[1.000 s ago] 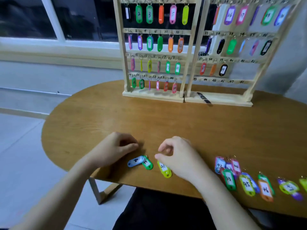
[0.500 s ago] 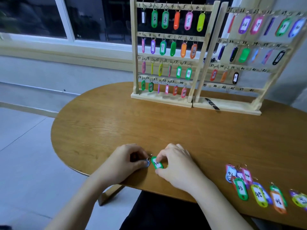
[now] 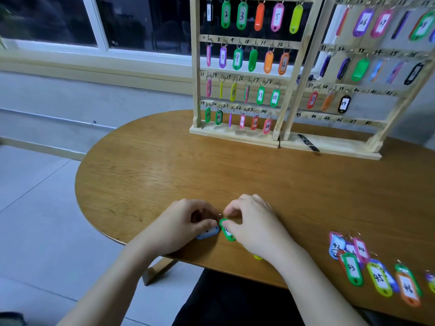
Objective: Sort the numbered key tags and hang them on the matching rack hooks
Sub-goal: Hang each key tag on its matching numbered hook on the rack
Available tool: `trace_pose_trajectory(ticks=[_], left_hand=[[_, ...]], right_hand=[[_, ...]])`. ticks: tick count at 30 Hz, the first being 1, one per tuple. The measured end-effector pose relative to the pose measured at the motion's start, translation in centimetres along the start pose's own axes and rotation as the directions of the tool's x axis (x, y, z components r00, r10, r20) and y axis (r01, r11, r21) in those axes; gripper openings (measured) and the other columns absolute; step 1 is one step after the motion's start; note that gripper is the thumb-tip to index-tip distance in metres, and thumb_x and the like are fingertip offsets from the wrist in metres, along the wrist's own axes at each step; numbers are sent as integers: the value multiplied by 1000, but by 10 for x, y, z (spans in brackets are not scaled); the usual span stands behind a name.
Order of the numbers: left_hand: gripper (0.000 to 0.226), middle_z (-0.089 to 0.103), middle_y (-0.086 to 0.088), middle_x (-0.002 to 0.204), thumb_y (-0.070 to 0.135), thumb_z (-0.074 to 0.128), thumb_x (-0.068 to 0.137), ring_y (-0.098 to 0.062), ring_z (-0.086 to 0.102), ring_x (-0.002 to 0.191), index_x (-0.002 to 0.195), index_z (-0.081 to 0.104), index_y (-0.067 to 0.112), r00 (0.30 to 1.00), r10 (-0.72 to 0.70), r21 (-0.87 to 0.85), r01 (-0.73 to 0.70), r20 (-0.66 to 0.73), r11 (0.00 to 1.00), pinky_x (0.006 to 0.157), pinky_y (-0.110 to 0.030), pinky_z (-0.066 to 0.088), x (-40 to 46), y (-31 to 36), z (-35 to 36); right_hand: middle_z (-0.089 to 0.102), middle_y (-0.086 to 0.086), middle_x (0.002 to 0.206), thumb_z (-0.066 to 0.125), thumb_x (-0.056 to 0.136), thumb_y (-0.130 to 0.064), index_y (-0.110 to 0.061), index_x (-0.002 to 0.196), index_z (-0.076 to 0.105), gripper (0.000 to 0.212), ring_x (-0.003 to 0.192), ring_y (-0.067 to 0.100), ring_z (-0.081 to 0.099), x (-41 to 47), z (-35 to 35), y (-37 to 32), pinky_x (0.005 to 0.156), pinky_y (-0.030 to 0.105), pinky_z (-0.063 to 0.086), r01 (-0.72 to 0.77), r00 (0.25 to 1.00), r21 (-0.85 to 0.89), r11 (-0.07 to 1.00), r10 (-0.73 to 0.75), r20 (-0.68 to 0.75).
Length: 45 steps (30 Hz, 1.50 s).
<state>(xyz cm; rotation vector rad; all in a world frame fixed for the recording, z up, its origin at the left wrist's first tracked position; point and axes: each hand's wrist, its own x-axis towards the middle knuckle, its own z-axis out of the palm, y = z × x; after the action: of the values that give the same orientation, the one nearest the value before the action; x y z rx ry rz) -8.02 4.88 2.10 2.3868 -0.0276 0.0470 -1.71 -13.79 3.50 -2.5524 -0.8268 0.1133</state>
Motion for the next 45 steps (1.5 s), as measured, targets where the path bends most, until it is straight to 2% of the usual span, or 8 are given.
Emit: trace_pose_trajectory(ticks=[11, 15, 20, 24, 28, 33, 39, 45], left_hand=[[9, 68, 18, 76, 38, 71, 91, -2, 62, 77, 83, 73, 34, 997, -15, -7, 15, -69, 1000, 67, -16, 42, 8, -4, 0], [14, 69, 11, 76, 40, 66, 95, -6, 61, 77, 86, 73, 30, 997, -27, 54, 31, -77, 998, 67, -23, 47, 17, -2, 0], [17, 69, 15, 74, 29, 68, 94, 1, 61, 72, 79, 67, 36, 1000, -8, 108, 11, -26, 994, 63, -14, 42, 37, 12, -15], [13, 66, 21, 69, 17, 69, 93, 3, 59, 68, 83, 72, 25, 993, 104, 104, -98, -52, 990, 62, -9, 40, 61, 42, -28], [9, 64, 17, 76, 18, 66, 96, 3, 56, 72, 88, 69, 21, 966, 255, 153, -247, -34, 957, 64, -9, 40, 94, 86, -28], [12, 63, 16, 79, 18, 65, 96, 2, 57, 74, 86, 65, 24, 903, 426, 172, -412, -53, 895, 63, -12, 39, 158, 146, -11], [17, 65, 16, 71, 14, 63, 94, 8, 58, 65, 80, 67, 22, 889, 438, 81, -431, -134, 899, 58, -10, 39, 239, 202, 22], [19, 69, 6, 69, 12, 61, 96, 6, 53, 50, 81, 72, 9, 885, 404, 17, -411, -231, 911, 51, -11, 34, 318, 244, 50]], right_hand=[[64, -12, 99, 60, 100, -32, -31, 97, 75, 16, 96, 9, 45, 10, 4, 5, 89, 27, 35, -42, 998, 32, 999, 44, -51], [69, -16, 88, 60, 99, -31, -30, 90, 76, 18, 91, 10, 56, 10, -3, 13, 88, 33, 49, -66, 992, 133, 989, 79, -96], [71, -17, 77, 65, 96, -26, -28, 84, 76, 17, 87, -5, 58, 10, -31, 34, 71, 8, 43, -66, 978, 317, 946, 124, -166], [71, -12, 68, 71, 92, -22, -24, 75, 72, 17, 70, 8, 65, 11, -63, 64, 70, 28, 51, -93, 957, 413, 906, 196, -214], [70, -8, 64, 76, 89, -26, -20, 75, 72, 15, 65, 5, 65, 11, -104, 97, 59, 14, 45, -147, 916, 420, 896, 284, -284], [72, 0, 68, 74, 91, -23, -14, 84, 76, 12, 59, 2, 62, 15, -159, 141, 57, 12, 43, -174, 867, 498, 849, 373, -332], [68, 5, 67, 70, 93, -10, -3, 87, 73, 10, 55, 13, 58, 36, -213, 192, 48, 10, 41, -149, 796, 593, 791, 452, -403], [70, 7, 74, 62, 98, -7, -1, 93, 70, 11, 56, 15, 58, 70, -237, 232, 46, 11, 39, -95, 803, 673, 734, 456, -384]])
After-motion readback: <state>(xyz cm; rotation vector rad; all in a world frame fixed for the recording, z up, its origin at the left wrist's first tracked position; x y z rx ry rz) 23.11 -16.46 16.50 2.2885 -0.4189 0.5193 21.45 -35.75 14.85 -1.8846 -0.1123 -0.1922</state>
